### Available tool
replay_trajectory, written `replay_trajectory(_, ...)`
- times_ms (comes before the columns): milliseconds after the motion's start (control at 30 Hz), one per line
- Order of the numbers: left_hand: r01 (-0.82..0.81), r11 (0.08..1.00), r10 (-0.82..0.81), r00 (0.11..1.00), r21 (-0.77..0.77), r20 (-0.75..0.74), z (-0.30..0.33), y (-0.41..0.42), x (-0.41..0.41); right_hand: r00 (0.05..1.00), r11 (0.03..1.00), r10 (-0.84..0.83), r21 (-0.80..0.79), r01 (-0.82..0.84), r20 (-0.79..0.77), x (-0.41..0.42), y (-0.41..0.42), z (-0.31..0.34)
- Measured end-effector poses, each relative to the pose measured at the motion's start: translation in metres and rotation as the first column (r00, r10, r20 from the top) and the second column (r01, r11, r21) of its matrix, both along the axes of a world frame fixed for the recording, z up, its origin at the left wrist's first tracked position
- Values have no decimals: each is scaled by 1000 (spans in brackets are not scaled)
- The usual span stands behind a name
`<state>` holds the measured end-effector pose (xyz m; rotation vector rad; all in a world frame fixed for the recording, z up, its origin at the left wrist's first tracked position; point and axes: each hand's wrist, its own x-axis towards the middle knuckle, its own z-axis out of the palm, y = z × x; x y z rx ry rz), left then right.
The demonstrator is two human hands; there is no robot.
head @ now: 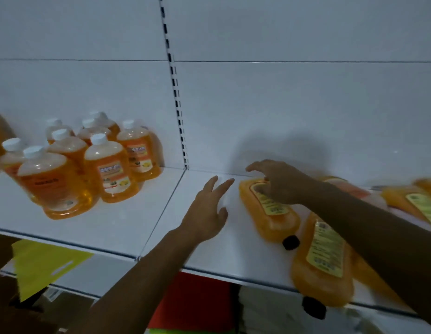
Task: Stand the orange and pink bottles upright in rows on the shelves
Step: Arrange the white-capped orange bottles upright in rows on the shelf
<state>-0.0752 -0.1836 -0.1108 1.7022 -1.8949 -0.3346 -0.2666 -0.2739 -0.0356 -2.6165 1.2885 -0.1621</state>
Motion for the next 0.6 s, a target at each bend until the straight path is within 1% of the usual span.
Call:
replay_trajectory(133, 95, 995, -94, 995, 42, -10, -2, -15, -27, 994, 997, -33, -73, 25, -104, -19, 11, -8)
replay_trajectory(200, 156, 987, -155, 988, 49, -17, -6, -22, -38, 993, 997, -51, -59, 45, -109, -27, 14, -11)
replay_trajectory(233, 187, 981, -187, 982, 51, -13, -9, -25, -42, 994, 999, -46, -21, 44, -100, -30, 16, -13)
replay_trajectory(333, 242, 968, -242, 970, 58, -20, -15, -30, -48, 999, 993, -51, 112, 49, 13, -32, 19, -20)
replay_trajectory(467, 297, 953, -301, 951, -64, -67, -24, -33, -30, 954, 969, -188, 201, 142, 233, -24, 18, -13)
replay_trajectory(533, 290, 953, -298, 950, -90, -94, -24, -28, -17, 927, 957, -218, 253, 142, 304, -16, 18, -8)
replay_trajectory(600, 253, 961, -268, 951, -111, -157, -21, -23, -1, 911, 945, -227, 303, 121, 346, -3, 21, -4)
